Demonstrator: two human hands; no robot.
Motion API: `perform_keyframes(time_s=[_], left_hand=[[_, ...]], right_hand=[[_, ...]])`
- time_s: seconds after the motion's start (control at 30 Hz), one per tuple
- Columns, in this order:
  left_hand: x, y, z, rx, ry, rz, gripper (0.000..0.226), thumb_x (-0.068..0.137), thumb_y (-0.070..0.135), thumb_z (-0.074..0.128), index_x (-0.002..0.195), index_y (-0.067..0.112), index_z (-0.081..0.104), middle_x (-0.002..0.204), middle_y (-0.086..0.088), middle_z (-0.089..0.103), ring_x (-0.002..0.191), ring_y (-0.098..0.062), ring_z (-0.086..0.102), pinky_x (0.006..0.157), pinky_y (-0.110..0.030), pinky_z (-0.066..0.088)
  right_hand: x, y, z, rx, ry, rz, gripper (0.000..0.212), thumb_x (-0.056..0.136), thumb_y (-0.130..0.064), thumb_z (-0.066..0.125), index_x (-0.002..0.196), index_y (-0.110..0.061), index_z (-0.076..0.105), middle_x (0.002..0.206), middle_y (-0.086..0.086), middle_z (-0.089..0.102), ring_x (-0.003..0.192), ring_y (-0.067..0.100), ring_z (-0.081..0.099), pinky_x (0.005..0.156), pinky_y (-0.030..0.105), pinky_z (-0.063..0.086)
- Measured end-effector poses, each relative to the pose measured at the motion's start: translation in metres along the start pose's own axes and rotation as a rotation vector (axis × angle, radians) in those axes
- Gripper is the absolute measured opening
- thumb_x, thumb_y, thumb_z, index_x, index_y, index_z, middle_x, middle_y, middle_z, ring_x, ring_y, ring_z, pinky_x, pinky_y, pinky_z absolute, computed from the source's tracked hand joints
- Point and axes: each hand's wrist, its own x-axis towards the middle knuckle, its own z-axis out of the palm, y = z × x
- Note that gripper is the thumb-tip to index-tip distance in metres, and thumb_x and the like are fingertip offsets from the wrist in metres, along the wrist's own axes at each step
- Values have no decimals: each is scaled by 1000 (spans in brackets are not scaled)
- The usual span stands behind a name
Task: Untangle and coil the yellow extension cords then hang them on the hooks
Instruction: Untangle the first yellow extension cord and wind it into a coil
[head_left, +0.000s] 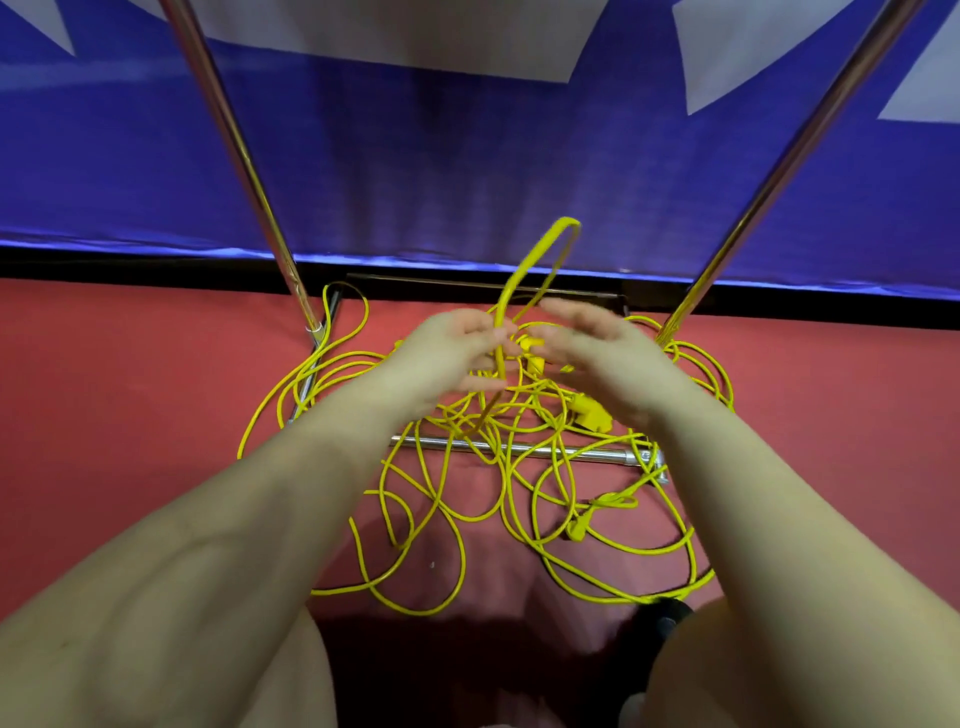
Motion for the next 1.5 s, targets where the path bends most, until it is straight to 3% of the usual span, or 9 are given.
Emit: perform_keyframes(time_s=[0.1,0.23,0.43,0.57,0.73,0.9,1.1,1.27,1.5], left_hand=[[-2,17,-7,-311,44,26,16,98,13,42,94,16,57,72,6,71,66,-7,69,60,-20,56],[-1,22,-18,-392,75,44,17,98,19,40,100,17,56,80,6,74,76,-7,70,64,-21,56],[-6,-3,-11,312,-247,-226,31,98,40,32,105,27,59,109,3,64,109,-13,58,102,-35,37],[-10,-6,-5,440,-305,-217,32,100,34,32,93,21,60,92,5,68,75,5,62,71,-19,42],[0,1,-9,-175,-32,-121,30,101,27,33,82,13,53,75,-2,70,72,-16,70,72,-35,52],[2,10,-11,-448,-10,-103,27,101,24,32,98,11,56,96,-7,67,85,-21,68,74,-37,56],[2,-11,-13,307,-127,-143,34,99,38,32,113,24,59,121,-4,63,110,-14,57,104,-34,36],[-5,-12,-2,501,-236,-122,26,100,30,35,91,23,59,93,3,66,88,-4,57,83,-24,40],[-1,12,-7,-335,2,-54,29,99,28,35,85,14,55,67,1,63,69,-19,69,66,-36,57]], right_hand=[[-4,15,13,-372,-231,26,33,86,-11,63,118,-10,55,110,9,64,99,14,60,97,30,47],[-5,12,24,-310,-272,-53,13,91,-2,53,86,-14,55,79,-1,61,67,-2,61,69,12,49],[-1,-14,6,395,52,-33,12,95,-10,48,91,-14,58,78,0,64,63,10,69,58,22,56],[0,-21,-7,563,220,-54,13,95,-12,49,85,-12,58,68,-3,69,70,13,70,66,25,58],[-8,0,9,-132,-107,75,36,90,-23,59,125,-15,53,109,0,64,95,9,61,77,22,49],[-12,16,28,-594,-283,-74,19,92,-16,56,107,-5,61,88,0,61,77,6,54,72,12,42],[-4,-13,2,121,76,-37,16,98,-14,44,95,-17,59,72,-4,66,58,9,66,62,21,54],[-2,-21,-12,508,200,-13,14,98,-23,44,98,-16,56,89,0,66,70,11,71,65,24,58],[-7,16,13,-614,-229,11,36,85,-35,64,116,-16,59,105,-2,62,95,10,58,84,22,44]])
